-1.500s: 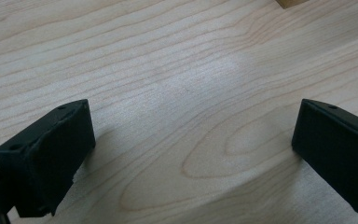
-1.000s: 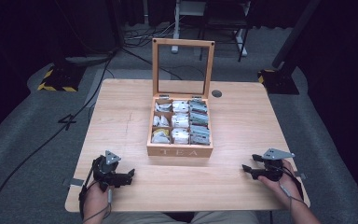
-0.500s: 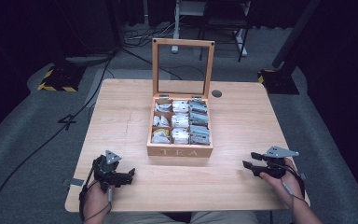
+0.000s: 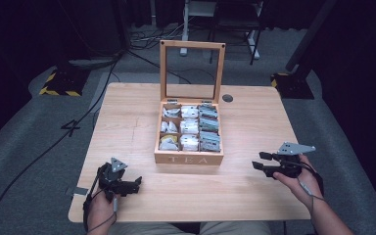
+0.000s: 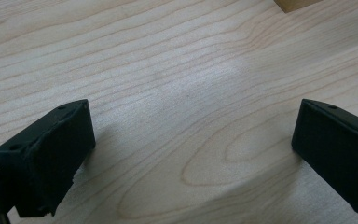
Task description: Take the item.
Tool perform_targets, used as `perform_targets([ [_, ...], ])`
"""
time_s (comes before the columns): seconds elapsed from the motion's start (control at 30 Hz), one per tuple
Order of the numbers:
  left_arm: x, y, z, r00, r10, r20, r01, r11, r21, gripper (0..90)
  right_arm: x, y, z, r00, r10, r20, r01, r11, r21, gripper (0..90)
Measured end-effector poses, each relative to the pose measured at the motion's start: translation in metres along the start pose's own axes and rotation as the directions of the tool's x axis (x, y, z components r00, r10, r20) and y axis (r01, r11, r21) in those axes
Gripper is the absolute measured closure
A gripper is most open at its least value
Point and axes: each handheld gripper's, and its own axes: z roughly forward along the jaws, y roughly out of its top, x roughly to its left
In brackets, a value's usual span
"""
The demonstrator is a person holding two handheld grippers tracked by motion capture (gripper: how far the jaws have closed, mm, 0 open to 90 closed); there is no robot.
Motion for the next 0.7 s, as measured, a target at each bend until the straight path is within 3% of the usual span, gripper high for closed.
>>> perform_targets([
  [0.43,0.000,0.000,0.000,1.0000,0.000,0.000,0.000,1.0000,0.000,0.0,0.013,0.049,0.018,0.9981,-0.037,-0.050,0.036,0.999,-0.009,50.6],
  [0.57,0.000,0.000,0.000,1.0000,0.000,0.000,0.000,1.0000,0.000,0.0,0.018,0.063,0.024,0.9969,-0.063,-0.047,0.063,0.998,0.002,51.0],
  [0.7,0.000,0.000,0.000,1.0000,0.000,0.000,0.000,1.0000,0.000,0.0,0.020,0.075,0.027,0.9966,-0.052,-0.064,0.052,0.999,-0.012,52.0],
])
